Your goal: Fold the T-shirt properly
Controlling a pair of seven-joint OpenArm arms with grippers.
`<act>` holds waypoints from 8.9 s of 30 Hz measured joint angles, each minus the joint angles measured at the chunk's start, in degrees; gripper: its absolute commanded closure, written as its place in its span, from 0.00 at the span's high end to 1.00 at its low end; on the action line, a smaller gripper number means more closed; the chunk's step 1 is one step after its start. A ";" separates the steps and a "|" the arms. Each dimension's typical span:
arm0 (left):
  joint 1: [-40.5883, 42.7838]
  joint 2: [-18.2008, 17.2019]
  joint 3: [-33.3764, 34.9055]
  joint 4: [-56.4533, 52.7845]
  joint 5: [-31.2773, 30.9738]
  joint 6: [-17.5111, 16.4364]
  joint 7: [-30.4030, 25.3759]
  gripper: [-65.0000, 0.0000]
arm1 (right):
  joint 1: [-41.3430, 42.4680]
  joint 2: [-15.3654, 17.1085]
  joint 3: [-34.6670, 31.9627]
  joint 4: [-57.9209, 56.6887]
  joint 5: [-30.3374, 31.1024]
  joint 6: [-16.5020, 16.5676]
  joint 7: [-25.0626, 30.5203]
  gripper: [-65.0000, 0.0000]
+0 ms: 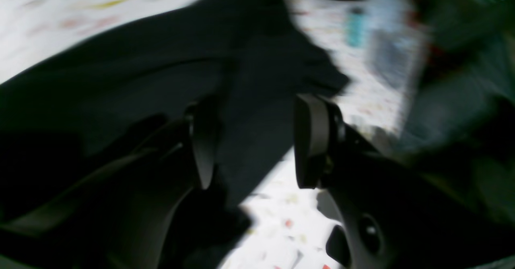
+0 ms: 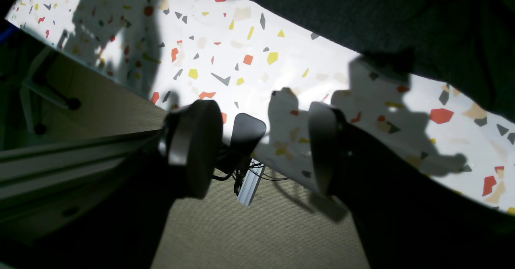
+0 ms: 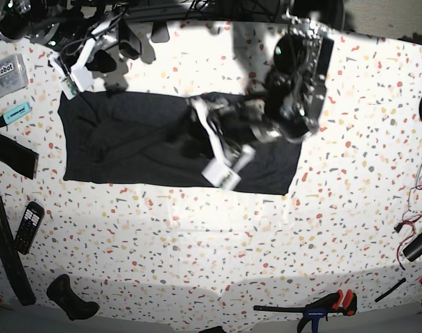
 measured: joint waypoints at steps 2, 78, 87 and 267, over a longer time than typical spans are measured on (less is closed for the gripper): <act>-0.74 0.00 -0.90 0.98 2.51 1.60 3.76 0.45 | 0.00 0.00 0.00 0.00 -0.02 0.00 0.00 0.56; -5.70 2.25 15.52 -5.73 37.35 19.76 -7.96 0.56 | 23.98 -0.15 0.13 0.00 -31.17 -6.54 6.01 0.57; -5.70 2.25 15.52 -5.73 37.35 19.76 -7.96 0.56 | 23.98 -0.15 0.11 0.00 -31.19 -6.54 1.25 0.73; 6.36 -30.71 15.74 21.09 55.80 39.87 9.01 0.55 | 58.58 -27.91 -29.70 -53.96 11.87 -2.10 -9.79 0.50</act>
